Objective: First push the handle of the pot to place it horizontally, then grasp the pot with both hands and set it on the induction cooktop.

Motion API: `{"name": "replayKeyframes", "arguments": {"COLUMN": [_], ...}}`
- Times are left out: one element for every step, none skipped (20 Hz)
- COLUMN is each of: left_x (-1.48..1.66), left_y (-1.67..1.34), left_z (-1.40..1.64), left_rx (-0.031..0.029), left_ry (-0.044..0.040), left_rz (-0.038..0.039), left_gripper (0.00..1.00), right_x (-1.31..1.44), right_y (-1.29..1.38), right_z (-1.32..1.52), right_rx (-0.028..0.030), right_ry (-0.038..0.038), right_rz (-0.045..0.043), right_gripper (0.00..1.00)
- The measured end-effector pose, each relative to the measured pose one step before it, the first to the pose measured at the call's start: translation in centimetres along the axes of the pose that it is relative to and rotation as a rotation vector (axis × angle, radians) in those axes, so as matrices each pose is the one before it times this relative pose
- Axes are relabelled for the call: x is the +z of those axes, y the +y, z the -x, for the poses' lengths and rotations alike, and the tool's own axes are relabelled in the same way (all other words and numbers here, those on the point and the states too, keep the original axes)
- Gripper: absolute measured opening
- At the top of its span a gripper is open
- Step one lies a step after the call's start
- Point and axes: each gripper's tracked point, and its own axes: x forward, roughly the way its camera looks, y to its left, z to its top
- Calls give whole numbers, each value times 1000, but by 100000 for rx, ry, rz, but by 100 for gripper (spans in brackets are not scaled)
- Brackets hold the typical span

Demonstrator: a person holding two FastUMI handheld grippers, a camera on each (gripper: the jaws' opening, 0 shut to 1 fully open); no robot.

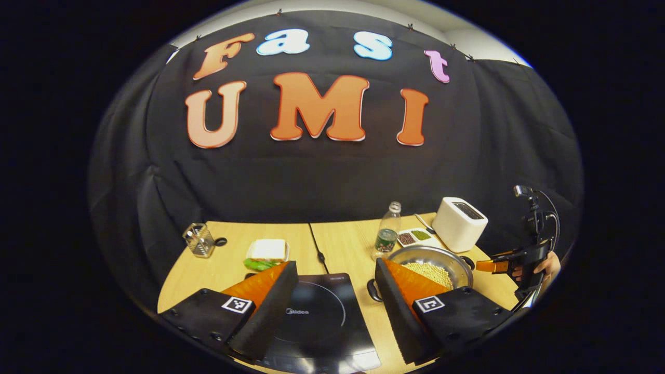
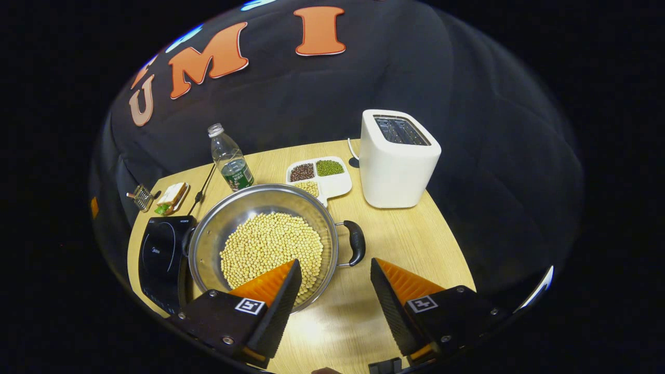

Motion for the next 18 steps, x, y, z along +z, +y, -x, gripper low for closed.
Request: {"name": "replayKeyframes", "arguments": {"left_x": [-1048, -993, -1073, -1037, -933, -959, -777, -710, -691, -782, -662, -594, -379, -299, -198, -267, -247, 20], "left_y": [-514, -669, -811, -1027, -954, -755, -620, -389, -443, -501, -329, -190, -331, -407, -57, 15, 136, 51], "left_z": [-1239, -1040, -1158, -1219, -1107, -1208, -1058, -1116, -1087, -1149, -1132, -949, -866, -598, -802, -820, -672, -631], "left_rx": [500, -509, -1061, -1703, -1996, -1418, -1343, -1127, -884, -865, -933, -303, -952, -1488, -325, -205, 419, -42], "left_ry": [3115, 3028, 3655, 3846, 3875, 3346, 2812, 2970, 2659, 2653, 2552, 1943, 1935, 1709, 1423, 1564, 1129, 734], "left_rz": [371, 457, 1059, 916, 1266, 965, 563, 97, 549, 391, 786, 1537, 2302, 1482, 569, -138, -194, -473], "left_gripper": [98, 99, 98, 98, 98, 98, 98, 98, 98, 97, 98, 98, 98, 98, 98, 98, 98, 98], "right_x": [-195, -13, 32, 27, -96, -138, -159, 11, -269, -115, 167, -198, 5, 65, 55, -29, -152, -84], "right_y": [101, -40, -91, -48, -42, -39, -48, -105, -56, -152, 32, -120, 29, -20, -10, 120, -10, -99], "right_z": [-391, -312, -288, -269, -348, -413, -446, -409, -440, -471, -183, -481, -366, -393, -393, -551, -362, -310], "right_rx": [112, 24, 214, -41, 222, 270, 177, 113, 106, 112, 26, 47, -130, -47, -71, 34, 27, -339], "right_ry": [318, 165, 136, 316, 480, 603, 568, 547, 524, 549, 333, 168, 377, 261, 484, 746, 706, 598], "right_rz": [325, 118, 214, -121, -300, -632, -599, -492, -356, -307, -234, -78, 338, 450, -107, -677, -451, -108], "right_gripper": [84, 85, 85, 85, 84, 85, 85, 85, 85, 85, 85, 85, 85, 84, 84, 84, 85, 84]}}
